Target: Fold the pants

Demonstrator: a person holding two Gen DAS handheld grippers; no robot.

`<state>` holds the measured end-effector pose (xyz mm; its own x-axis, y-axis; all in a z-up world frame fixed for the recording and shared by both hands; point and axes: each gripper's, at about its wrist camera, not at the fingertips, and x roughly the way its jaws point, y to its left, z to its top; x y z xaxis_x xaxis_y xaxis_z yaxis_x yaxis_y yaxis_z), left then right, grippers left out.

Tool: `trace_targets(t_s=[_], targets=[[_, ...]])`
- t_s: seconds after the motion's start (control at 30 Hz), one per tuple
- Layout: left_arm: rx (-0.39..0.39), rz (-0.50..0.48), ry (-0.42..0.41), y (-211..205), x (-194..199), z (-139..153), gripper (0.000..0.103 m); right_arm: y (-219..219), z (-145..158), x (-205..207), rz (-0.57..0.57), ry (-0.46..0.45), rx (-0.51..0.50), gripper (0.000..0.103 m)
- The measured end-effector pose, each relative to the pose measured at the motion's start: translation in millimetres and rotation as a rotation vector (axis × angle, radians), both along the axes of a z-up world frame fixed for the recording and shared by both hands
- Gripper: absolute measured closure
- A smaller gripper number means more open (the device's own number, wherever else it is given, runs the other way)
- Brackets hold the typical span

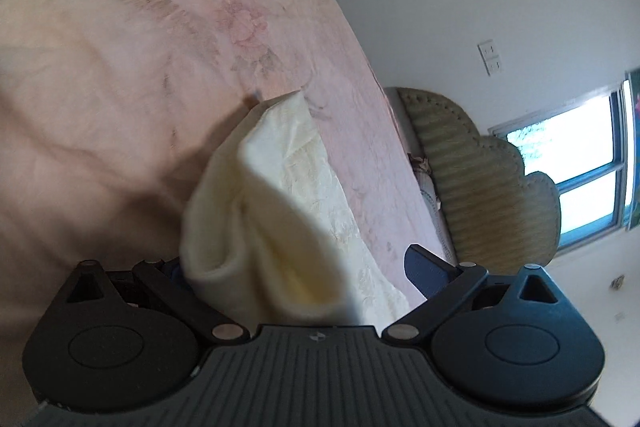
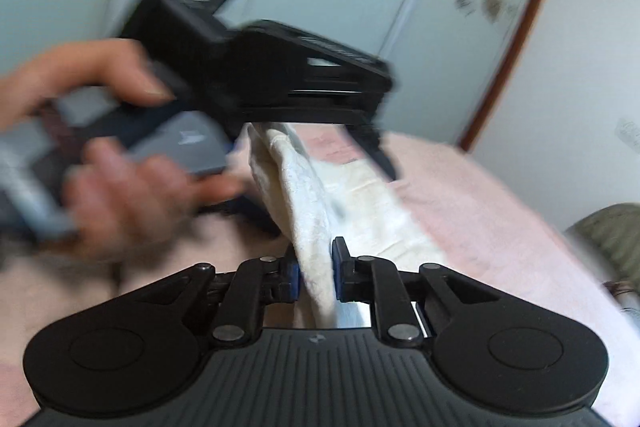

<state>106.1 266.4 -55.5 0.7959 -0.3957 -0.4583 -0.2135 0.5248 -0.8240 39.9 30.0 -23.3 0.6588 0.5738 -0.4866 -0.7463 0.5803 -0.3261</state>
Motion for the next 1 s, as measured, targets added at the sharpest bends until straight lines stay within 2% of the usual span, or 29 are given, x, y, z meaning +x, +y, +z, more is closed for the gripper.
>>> trace_targets(t_s=[0.03,0.1,0.13,0.17,0.2,0.23,0.27,0.3,0.4,0.47,0.57,0.73,0.87,1.0], targets=[[0.03,-0.005,-0.001,-2,2,2,0.011,-3,2,-3,0.026,0.028,-0.003,0.087],[0.099,-0.009,0.01,-6,4,4,0.037,-18,15,-8,0.062,0.08,0.048,0.087],[0.125,-0.006,0.026,-7,5,3,0.043,-28,22,-7,0.062,0.105,0.1,0.087],[0.14,0.0,0.029,-8,6,1,0.054,-40,29,-3,0.047,0.14,0.165,0.087],[0.146,0.009,0.035,-8,5,-1,0.063,-50,34,6,0.018,0.177,0.221,0.087],[0.152,0.016,0.039,-7,4,-2,0.067,-59,35,16,-0.024,0.211,0.264,0.087],[0.161,0.021,0.036,-7,3,-3,0.07,-65,31,26,-0.073,0.238,0.278,0.087],[0.175,0.023,0.037,-7,2,-4,0.08,-66,24,38,-0.14,0.27,0.26,0.087],[0.211,0.026,0.03,-9,-2,-3,0.086,-70,-15,66,-0.278,0.383,0.168,0.088],[0.257,0.032,0.016,-14,-8,2,0.087,-77,-28,69,-0.278,0.402,0.226,0.087],[0.35,0.049,-0.027,-31,-19,22,0.089,-83,-17,69,-0.299,0.406,0.286,0.086],[0.5,0.058,-0.188,-79,-50,70,0.089,-83,8,67,-0.287,0.341,0.385,0.086],[0.564,0.014,-0.304,-125,-69,98,0.089,-97,27,60,-0.272,0.336,0.506,0.086],[0.609,-0.049,-0.401,-176,-82,111,0.088,-119,43,48,-0.269,0.316,0.605,0.086]])
